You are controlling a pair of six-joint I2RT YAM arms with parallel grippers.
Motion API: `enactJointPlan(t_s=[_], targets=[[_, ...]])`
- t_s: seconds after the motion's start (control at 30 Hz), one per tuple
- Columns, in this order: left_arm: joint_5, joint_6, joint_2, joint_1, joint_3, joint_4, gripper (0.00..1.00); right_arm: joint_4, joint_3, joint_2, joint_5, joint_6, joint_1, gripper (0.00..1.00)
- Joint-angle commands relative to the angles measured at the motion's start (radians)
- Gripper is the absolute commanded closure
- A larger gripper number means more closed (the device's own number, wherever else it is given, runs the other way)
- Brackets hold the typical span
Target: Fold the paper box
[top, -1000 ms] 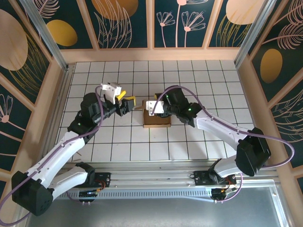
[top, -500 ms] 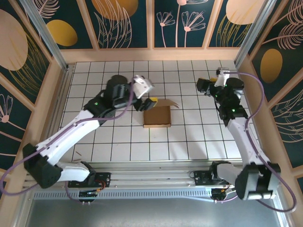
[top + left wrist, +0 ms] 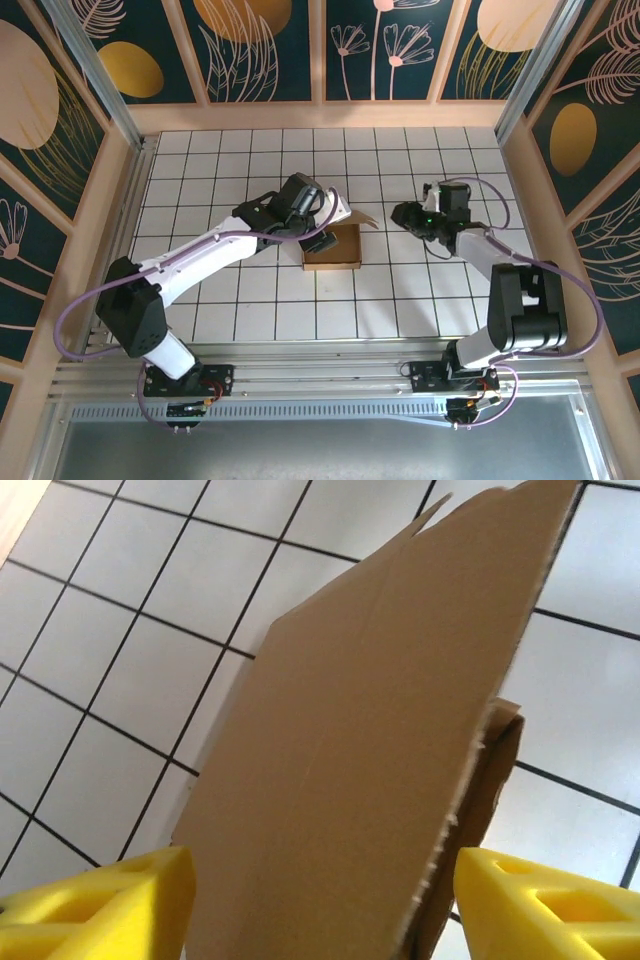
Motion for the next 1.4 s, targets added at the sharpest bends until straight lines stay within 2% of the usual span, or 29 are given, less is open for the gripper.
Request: enactJointPlan(t_s=[0.0,0.2,0.43,0.73,0.87,1.0,1.17,1.37], targets=[[-0.061,0.002,0.005,-0.007,-0.007,0.015,0.37,0.005,0.047,0.020,0.039,0.006,0.040,0.61],[-0.110,0.014,0.011,-0.008,-0.022,0.038,0.51,0.005,0.070,0.050,0.056,-0.001,0.071,0.64],[-0.104,0.021,0.021,-0.008,-0.016,0.039,0.62,0.006,0.073,0.060,0.054,-0.001,0.099,0.72],[-0.088,0.010,0.031,-0.007,-0.024,0.045,0.65,0.033,0.065,0.059,0.055,0.013,0.127,0.75],[-0.067,-0.002,0.036,-0.007,-0.034,0.053,0.76,0.056,0.053,0.065,0.043,0.043,0.134,0.76],[-0.055,-0.011,0.046,-0.008,-0.044,0.058,0.81,0.111,0.021,0.066,0.022,0.115,0.148,0.79],[-0.047,-0.022,0.056,-0.010,-0.047,0.060,0.81,0.140,0.018,0.069,0.023,0.184,0.177,0.79],[-0.036,-0.024,0.064,-0.009,-0.014,0.046,0.81,0.145,0.039,0.104,0.008,0.193,0.202,0.79]])
